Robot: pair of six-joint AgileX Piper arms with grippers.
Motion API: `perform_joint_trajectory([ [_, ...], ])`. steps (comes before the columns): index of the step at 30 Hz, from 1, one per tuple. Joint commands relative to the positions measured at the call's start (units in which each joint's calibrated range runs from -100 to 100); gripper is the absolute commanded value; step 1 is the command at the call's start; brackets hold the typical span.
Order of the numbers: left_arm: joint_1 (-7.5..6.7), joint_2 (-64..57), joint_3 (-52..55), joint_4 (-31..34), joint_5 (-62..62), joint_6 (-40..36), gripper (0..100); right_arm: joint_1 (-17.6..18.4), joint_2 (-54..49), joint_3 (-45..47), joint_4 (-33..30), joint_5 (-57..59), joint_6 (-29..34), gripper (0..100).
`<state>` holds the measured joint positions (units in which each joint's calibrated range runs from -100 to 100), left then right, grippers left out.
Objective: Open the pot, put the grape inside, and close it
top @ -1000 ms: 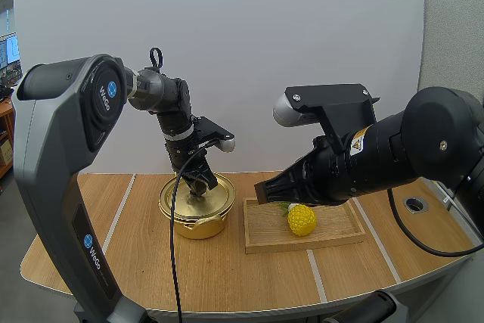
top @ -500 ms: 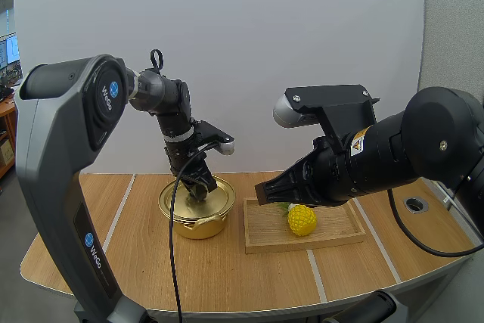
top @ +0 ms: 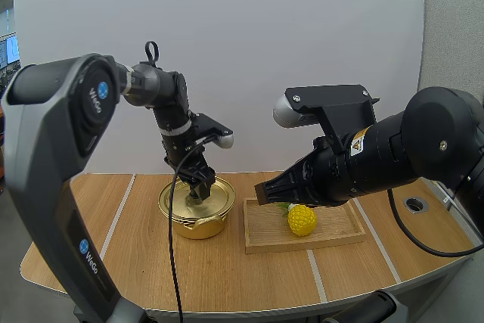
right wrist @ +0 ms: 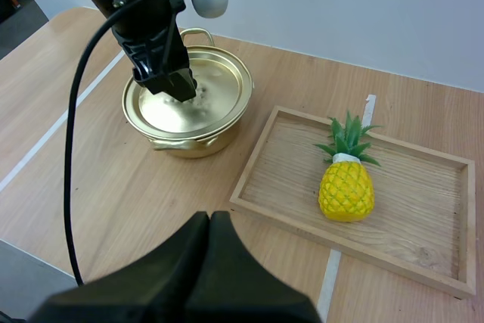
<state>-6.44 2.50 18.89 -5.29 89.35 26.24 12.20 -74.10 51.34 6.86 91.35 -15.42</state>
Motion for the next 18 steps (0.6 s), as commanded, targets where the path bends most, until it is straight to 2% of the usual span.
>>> perform_joint_trajectory([
  [1, -0.05, -4.39, -0.05, 0.09, 2.54, 0.05, 99, -0.14, -0.79, 0.18, -0.25, -0.38, -0.59, 0],
  [9, -0.05, -16.86, -0.05, 0.05, 10.45, -0.17, 99, -0.14, -0.79, 0.18, -0.25, -0.38, -0.59, 0],
  [18, -0.05, -32.7, -0.05, 0.05, 10.65, -2.22, 99, -0.14, -0.79, 0.18, -0.25, -0.38, -0.59, 0],
])
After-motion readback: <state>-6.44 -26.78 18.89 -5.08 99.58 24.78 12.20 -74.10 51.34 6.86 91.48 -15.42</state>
